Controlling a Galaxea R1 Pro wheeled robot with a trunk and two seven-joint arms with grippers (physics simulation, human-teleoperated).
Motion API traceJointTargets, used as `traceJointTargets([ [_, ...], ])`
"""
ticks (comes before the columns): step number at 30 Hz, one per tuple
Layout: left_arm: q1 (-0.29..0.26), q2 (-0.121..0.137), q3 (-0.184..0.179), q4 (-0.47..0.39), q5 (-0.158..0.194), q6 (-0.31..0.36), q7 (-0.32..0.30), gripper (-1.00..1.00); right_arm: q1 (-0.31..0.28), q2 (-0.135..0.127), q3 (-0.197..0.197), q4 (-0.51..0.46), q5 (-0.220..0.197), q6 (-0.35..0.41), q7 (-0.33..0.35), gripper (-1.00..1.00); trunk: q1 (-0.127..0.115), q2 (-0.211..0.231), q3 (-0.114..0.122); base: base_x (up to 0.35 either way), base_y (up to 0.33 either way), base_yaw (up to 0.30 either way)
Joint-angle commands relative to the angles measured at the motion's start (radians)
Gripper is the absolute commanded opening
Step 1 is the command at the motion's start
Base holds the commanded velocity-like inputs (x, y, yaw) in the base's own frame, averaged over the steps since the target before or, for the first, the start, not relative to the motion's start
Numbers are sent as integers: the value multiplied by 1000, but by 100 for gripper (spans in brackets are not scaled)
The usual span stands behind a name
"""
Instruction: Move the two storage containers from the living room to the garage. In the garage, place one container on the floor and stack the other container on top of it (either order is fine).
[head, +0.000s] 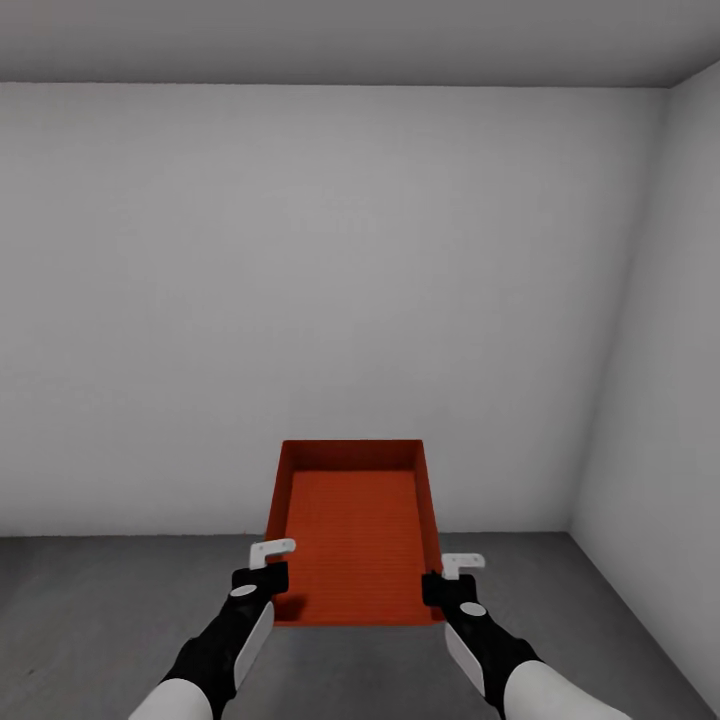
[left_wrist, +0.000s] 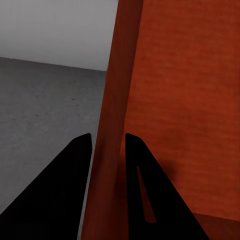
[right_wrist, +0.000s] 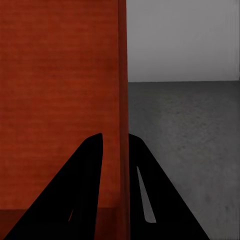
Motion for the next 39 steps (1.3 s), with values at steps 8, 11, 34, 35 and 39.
traceJointTargets([
  [8, 0, 9, 0, -3, -9, 8, 16, -100, -1, -5, -13, 1, -7, -6, -33, -100, 1, -1, 0, 321, 0, 0],
  [11, 0, 9, 0, -5, -9, 8, 16, -100, -1, -5, -13, 1, -6, -6, -33, -100, 1, -1, 0, 321, 0, 0],
  [34, 0, 4, -6, -14, -10, 9, 16, -100, -1, -4, -12, 1, -7, -9, -33, -100, 1, -1, 0, 59, 0, 0],
  [35, 0, 4, -5, -15, -10, 9, 16, -100, -1, -4, -12, 1, -7, -9, -33, -100, 1, -1, 0, 0, 0, 0],
  [39, 0, 4, -5, -17, -9, 9, 15, -100, -1, -4, -11, 1, -6, -9, -33, -100, 12, -22, -10, 0, 0, 0],
])
